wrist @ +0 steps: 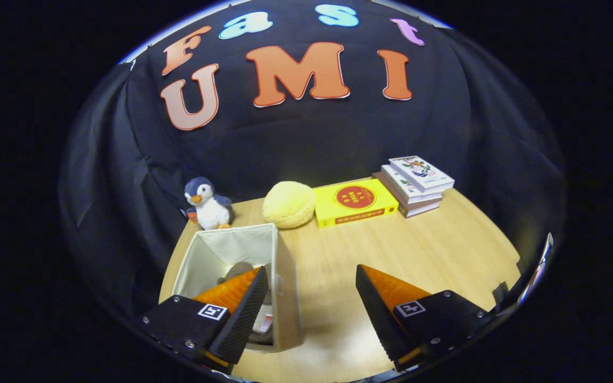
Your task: Open the storage box then place both shoes into the box .Put the left shoe in first, then the right shoe, with the right side of both shoes facing outward in a uniform manner.
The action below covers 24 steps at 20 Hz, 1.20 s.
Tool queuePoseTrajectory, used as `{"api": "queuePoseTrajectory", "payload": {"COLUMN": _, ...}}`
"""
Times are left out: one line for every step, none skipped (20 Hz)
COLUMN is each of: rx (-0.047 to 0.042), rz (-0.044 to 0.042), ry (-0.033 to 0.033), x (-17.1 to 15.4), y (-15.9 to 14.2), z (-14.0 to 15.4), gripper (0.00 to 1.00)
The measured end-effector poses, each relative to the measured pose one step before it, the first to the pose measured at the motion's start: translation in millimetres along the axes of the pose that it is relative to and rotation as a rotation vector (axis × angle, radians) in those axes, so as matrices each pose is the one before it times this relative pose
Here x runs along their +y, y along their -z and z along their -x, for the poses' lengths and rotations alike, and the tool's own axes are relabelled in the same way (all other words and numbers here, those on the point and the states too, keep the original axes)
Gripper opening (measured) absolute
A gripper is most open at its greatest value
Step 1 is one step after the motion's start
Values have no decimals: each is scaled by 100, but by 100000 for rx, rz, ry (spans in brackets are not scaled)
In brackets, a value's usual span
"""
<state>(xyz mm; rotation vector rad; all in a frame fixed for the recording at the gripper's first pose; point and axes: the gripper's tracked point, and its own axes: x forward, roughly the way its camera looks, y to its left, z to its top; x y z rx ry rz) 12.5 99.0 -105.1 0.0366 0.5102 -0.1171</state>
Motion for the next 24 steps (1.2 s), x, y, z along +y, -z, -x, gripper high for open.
{"api": "queuePoseTrajectory", "payload": {"rx": -2481, "rz": 113, "ry": 1116, "x": -1484, "y": -901, "z": 375, "gripper": 99}}
{"api": "queuePoseTrajectory", "payload": {"rx": -2348, "rz": -565, "ry": 1450, "x": -1637, "y": -945, "z": 393, "gripper": 99}}
{"api": "queuePoseTrajectory", "payload": {"rx": -2059, "rz": -887, "ry": 1302, "x": -1718, "y": -897, "z": 352, "gripper": 99}}
{"api": "queuePoseTrajectory", "payload": {"rx": -1445, "rz": -853, "ry": 1029, "x": -1588, "y": -830, "z": 144, "gripper": 99}}
{"api": "queuePoseTrajectory", "payload": {"rx": -609, "rz": -306, "ry": 806, "x": -1611, "y": -615, "z": 58, "gripper": 99}}
{"api": "queuePoseTrajectory", "payload": {"rx": -319, "rz": 79, "ry": 1135, "x": -1685, "y": -544, "z": 119, "gripper": 99}}
{"api": "queuePoseTrajectory", "payload": {"rx": -585, "rz": 432, "ry": 879, "x": -1521, "y": -549, "z": -24, "gripper": 99}}
{"api": "queuePoseTrajectory", "payload": {"rx": -966, "rz": 495, "ry": 461, "x": -1385, "y": -648, "z": -13, "gripper": 99}}
{"api": "queuePoseTrajectory", "payload": {"rx": -1324, "rz": 111, "ry": 310, "x": -1290, "y": -551, "z": 34, "gripper": 99}}
{"api": "queuePoseTrajectory", "payload": {"rx": -1419, "rz": -685, "ry": 1, "x": -1038, "y": -512, "z": 14, "gripper": 99}}
{"api": "queuePoseTrajectory", "payload": {"rx": -1148, "rz": -939, "ry": -1286, "x": -694, "y": -496, "z": -75, "gripper": 99}}
{"api": "queuePoseTrajectory", "payload": {"rx": -1169, "rz": -582, "ry": -1988, "x": -578, "y": -527, "z": 54, "gripper": 99}}
{"api": "queuePoseTrajectory", "payload": {"rx": -648, "rz": 131, "ry": -1369, "x": -754, "y": -440, "z": -83, "gripper": 99}}
{"api": "queuePoseTrajectory", "payload": {"rx": -17, "rz": 954, "ry": -530, "x": -1175, "y": -188, "z": -145, "gripper": 99}}
{"api": "queuePoseTrajectory", "payload": {"rx": -113, "rz": 1131, "ry": -513, "x": -1016, "y": -127, "z": -82, "gripper": 99}}
{"api": "queuePoseTrajectory", "payload": {"rx": -129, "rz": 727, "ry": -662, "x": -867, "y": -88, "z": -54, "gripper": 99}}
{"api": "queuePoseTrajectory", "payload": {"rx": -69, "rz": 87, "ry": -534, "x": -757, "y": -72, "z": 10, "gripper": 99}}
{"api": "queuePoseTrajectory", "payload": {"rx": 210, "rz": -474, "ry": -853, "x": -674, "y": 112, "z": -18, "gripper": 99}}
{"api": "queuePoseTrajectory", "payload": {"rx": 1105, "rz": -578, "ry": -1188, "x": -490, "y": 296, "z": -50, "gripper": 99}}
{"api": "queuePoseTrajectory", "payload": {"rx": 1005, "rz": -620, "ry": -1136, "x": -406, "y": 458, "z": 73, "gripper": 99}}
{"api": "queuePoseTrajectory", "payload": {"rx": 275, "rz": -170, "ry": -768, "x": -480, "y": 64, "z": -7, "gripper": 99}}
{"api": "queuePoseTrajectory", "payload": {"rx": 12, "rz": -177, "ry": 203, "x": -641, "y": 58, "z": -32, "gripper": 99}}
{"api": "queuePoseTrajectory", "payload": {"rx": 160, "rz": -166, "ry": 157, "x": -567, "y": 93, "z": 63, "gripper": 99}}
{"api": "queuePoseTrajectory", "payload": {"rx": 18, "rz": -191, "ry": -66, "x": -398, "y": 20, "z": 124, "gripper": 99}}
